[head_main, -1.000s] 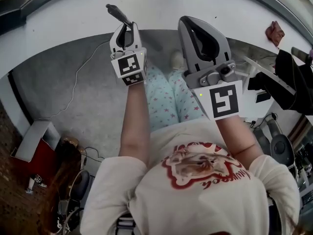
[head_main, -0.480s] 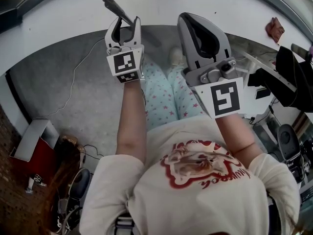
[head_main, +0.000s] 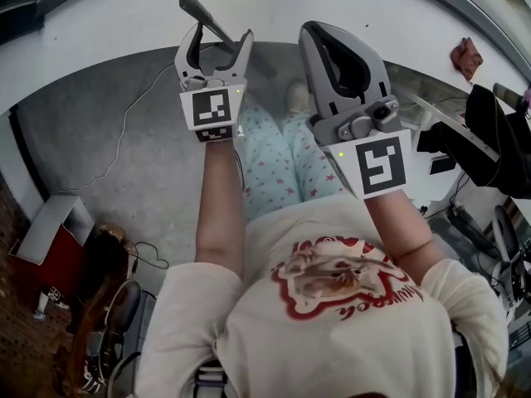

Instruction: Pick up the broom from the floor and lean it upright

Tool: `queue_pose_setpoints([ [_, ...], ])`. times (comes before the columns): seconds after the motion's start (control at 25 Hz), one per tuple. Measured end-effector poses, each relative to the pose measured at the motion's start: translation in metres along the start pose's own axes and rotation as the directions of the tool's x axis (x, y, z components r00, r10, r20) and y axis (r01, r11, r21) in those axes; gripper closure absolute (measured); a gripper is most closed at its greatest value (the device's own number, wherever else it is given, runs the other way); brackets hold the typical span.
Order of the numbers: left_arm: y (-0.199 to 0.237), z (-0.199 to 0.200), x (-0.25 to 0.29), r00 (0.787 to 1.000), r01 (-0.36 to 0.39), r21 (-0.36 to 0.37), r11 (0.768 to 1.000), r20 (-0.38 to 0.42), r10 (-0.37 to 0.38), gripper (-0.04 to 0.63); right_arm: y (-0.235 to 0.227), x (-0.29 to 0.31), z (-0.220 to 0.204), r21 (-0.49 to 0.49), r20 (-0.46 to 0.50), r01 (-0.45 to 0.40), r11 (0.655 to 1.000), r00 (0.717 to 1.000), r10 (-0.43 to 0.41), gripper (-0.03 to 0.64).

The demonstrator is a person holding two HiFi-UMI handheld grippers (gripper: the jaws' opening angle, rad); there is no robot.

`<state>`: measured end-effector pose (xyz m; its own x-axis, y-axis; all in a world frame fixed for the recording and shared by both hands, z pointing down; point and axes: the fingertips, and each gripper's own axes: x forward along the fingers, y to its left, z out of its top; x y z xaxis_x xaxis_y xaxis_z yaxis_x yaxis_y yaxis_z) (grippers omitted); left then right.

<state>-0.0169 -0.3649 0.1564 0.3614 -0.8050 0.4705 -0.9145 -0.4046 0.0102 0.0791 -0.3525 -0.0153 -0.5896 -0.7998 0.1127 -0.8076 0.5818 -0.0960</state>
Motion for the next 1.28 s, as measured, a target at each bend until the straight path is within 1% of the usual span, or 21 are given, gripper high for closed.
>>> queue_pose_setpoints([
  [0.12,0.000,0.006,-0.004,1.000,-0.001,0.000,1.000,0.023,0.001,0.240,0.002,-0.001,-0.005,0.027,-0.012,-0.020,0.999,1.000,0.021,0.592],
  [0.24,0.004,0.006,-0.015,0.999,-0.028,-0.007,1.000,0.041,0.029,0.221,0.005,-0.006,-0.006,0.030,-0.015,-0.044,0.999,0.999,0.045,0.592],
  [0.36,0.003,0.008,-0.031,0.997,-0.054,0.003,0.999,0.048,0.054,0.219,0.006,-0.012,-0.004,0.035,-0.006,-0.064,0.997,0.998,0.064,0.592],
  [0.44,-0.001,0.018,-0.045,0.994,-0.073,0.010,0.997,0.077,0.072,0.219,0.009,-0.015,0.000,0.037,0.003,-0.078,0.996,0.997,0.078,0.592],
  [0.52,-0.011,0.038,-0.064,0.988,-0.067,-0.033,0.997,0.137,0.071,0.222,0.014,-0.020,0.005,0.026,0.015,-0.108,0.994,0.994,0.108,0.592],
  [0.56,-0.018,0.046,-0.075,0.985,-0.045,-0.053,0.998,0.161,0.053,0.292,0.017,-0.022,0.007,0.023,0.018,-0.117,0.993,0.993,0.116,0.592],
  [0.6,-0.025,0.051,-0.086,0.984,-0.021,-0.054,0.998,0.177,0.030,0.446,0.020,-0.024,0.007,0.024,0.019,-0.121,0.992,0.992,0.121,0.592],
  [0.64,-0.031,0.056,-0.097,0.981,-0.004,-0.044,0.999,0.195,0.013,0.511,0.023,-0.025,0.007,0.024,0.021,-0.126,0.992,0.992,0.126,0.592],
  [0.68,-0.037,0.062,-0.106,0.976,0.003,-0.036,0.999,0.218,0.005,0.544,0.025,-0.026,0.006,0.021,0.024,-0.133,0.991,0.991,0.133,0.592],
  [0.8,-0.051,0.082,-0.129,0.957,0.005,-0.055,0.998,0.289,0.011,0.572,0.033,-0.031,0.008,0.008,0.041,-0.146,0.989,0.988,0.146,0.592],
  [0.88,-0.060,0.088,-0.142,0.957,0.005,-0.048,0.999,0.291,0.010,0.574,0.041,-0.038,0.013,0.003,0.054,-0.148,0.989,0.988,0.148,0.592],
  [0.96,-0.068,0.090,-0.153,0.959,0.012,-0.016,1.000,0.285,-0.006,0.575,0.050,-0.047,0.019,-0.007,0.068,-0.142,0.990,0.987,0.143,0.592],
  [1.08,-0.085,0.092,-0.171,0.956,0.049,0.045,0.998,0.288,-0.060,0.575,0.065,-0.065,0.030,-0.027,0.096,-0.127,0.992,0.987,0.129,0.592],
  [1.2,-0.106,0.095,-0.195,0.943,0.084,0.123,0.989,0.311,-0.119,0.575,0.081,-0.094,0.039,-0.050,0.136,-0.100,0.994,0.985,0.106,0.592],
  [1.28,-0.121,0.097,-0.220,0.934,0.095,0.166,0.982,0.328,-0.146,0.575,0.093,-0.118,0.042,-0.052,0.163,-0.066,0.996,0.984,0.074,0.592],
])
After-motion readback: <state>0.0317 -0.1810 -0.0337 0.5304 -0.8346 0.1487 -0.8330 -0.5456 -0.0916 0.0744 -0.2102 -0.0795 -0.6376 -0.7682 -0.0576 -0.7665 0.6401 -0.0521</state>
